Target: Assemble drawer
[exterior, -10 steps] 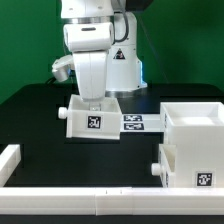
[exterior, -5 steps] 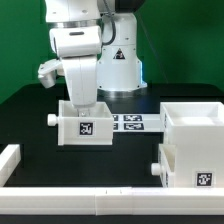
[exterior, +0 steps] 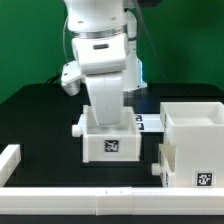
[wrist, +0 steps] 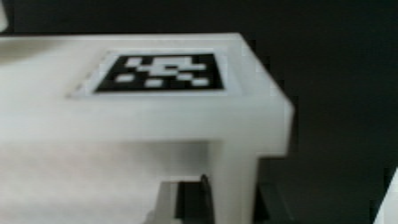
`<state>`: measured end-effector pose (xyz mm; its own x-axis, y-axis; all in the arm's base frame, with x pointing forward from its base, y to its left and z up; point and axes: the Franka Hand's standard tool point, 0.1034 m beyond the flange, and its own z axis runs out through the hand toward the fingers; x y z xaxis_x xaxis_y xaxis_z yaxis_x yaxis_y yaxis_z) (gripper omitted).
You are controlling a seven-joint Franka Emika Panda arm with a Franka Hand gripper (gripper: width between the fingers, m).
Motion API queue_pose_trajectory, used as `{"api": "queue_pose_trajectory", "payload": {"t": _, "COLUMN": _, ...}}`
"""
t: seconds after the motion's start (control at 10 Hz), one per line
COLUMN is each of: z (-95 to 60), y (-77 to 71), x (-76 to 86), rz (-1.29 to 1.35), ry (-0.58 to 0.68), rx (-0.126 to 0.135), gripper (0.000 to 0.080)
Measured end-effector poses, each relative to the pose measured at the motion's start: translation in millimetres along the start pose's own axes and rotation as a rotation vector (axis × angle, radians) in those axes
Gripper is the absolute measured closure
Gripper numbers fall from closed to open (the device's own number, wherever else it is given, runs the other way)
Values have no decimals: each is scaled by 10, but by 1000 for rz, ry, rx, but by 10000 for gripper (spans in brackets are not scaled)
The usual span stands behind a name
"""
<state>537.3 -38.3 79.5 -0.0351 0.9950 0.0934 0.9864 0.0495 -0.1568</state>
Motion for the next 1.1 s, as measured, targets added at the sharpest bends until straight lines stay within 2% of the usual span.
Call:
{"api": "queue_pose_trajectory", "payload": {"t": 0.1, "z": -74, "y": 141, "x": 68, "rz": 4, "ry": 6, "rx": -19, "gripper": 768}}
{"api": "queue_pose_trajectory", "payload": {"t": 0.3, "z": -103, "y": 192, "x": 169, "rz": 30, "ry": 21, "rx": -26, "gripper": 768}}
{"api": "queue_pose_trajectory", "payload": {"t": 0.7, "z": -89, "y": 178, "x": 146, "rz": 30, "ry": 20, "rx": -23, "gripper": 768}}
{"api": "queue_pose_trajectory", "payload": {"t": 0.9, "z": -1, "y": 162, "x": 139, "rz": 75, "ry": 79, "rx": -10, "gripper": 768}}
{"api": "queue_pose_trajectory", "payload": {"t": 1.0, "z": 45, "y": 170, "x": 178, "rz": 90, "ry": 103, "rx": 4, "gripper": 768}}
{"api": "queue_pose_trajectory", "payload": {"t": 1.1, "z": 68, "y": 187, "x": 223, "rz": 97, "ry": 113, "rx": 4, "gripper": 768}}
